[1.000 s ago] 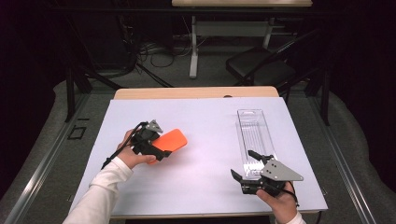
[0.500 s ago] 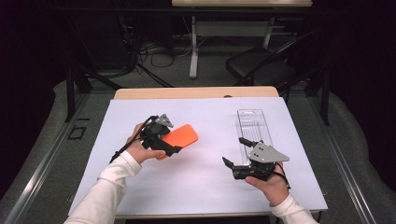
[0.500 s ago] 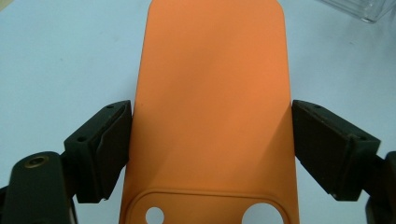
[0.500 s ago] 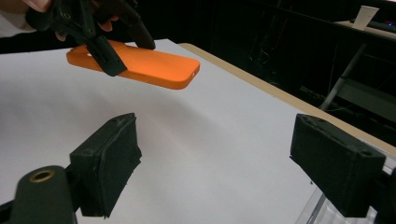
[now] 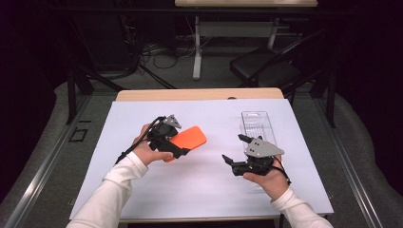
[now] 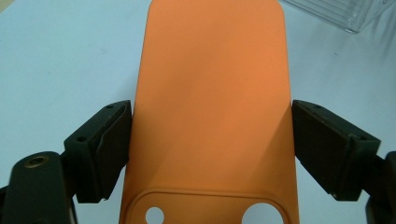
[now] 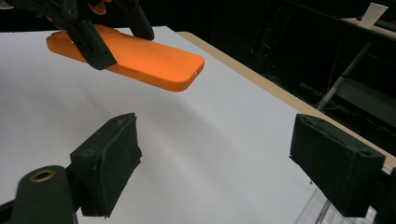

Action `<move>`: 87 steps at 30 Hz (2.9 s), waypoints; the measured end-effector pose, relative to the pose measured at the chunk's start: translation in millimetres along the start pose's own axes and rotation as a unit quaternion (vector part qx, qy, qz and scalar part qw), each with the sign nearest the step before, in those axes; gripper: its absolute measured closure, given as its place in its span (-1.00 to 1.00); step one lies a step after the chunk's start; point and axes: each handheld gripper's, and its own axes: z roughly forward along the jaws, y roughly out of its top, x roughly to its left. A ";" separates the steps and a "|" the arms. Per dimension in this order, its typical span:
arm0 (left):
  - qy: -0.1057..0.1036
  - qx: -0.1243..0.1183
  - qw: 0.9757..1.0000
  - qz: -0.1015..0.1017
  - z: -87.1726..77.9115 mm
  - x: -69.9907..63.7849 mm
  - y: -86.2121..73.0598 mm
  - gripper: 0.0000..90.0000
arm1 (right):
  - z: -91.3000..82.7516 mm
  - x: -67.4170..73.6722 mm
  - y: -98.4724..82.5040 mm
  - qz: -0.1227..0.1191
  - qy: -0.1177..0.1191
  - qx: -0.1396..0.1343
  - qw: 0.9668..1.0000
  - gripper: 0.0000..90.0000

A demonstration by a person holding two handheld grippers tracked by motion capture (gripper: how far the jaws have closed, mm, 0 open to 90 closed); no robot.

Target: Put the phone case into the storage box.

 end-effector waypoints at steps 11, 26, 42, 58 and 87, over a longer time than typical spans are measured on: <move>-0.004 0.005 1.000 0.012 1.3 -6.0 5.6 -0.65 | 5.9 -3.1 5.7 -0.020 0.001 0.006 1.000 -0.66; -0.011 0.008 1.000 0.026 3.4 -15.3 16.7 -0.65 | 17.3 2.4 13.1 -0.149 -0.010 0.040 0.988 -0.62; -0.021 0.010 1.000 0.019 5.9 -17.4 25.2 -0.65 | 28.8 18.1 21.1 -0.362 -0.024 0.082 0.928 -0.50; -0.015 0.016 1.000 0.019 6.5 -18.8 29.3 -0.65 | 40.2 29.6 22.8 -0.445 -0.029 0.099 0.890 -0.44; -0.044 0.025 0.998 0.042 21.7 -43.9 44.9 -0.65 | 49.1 31.2 14.5 -0.493 -0.048 0.105 0.862 -0.11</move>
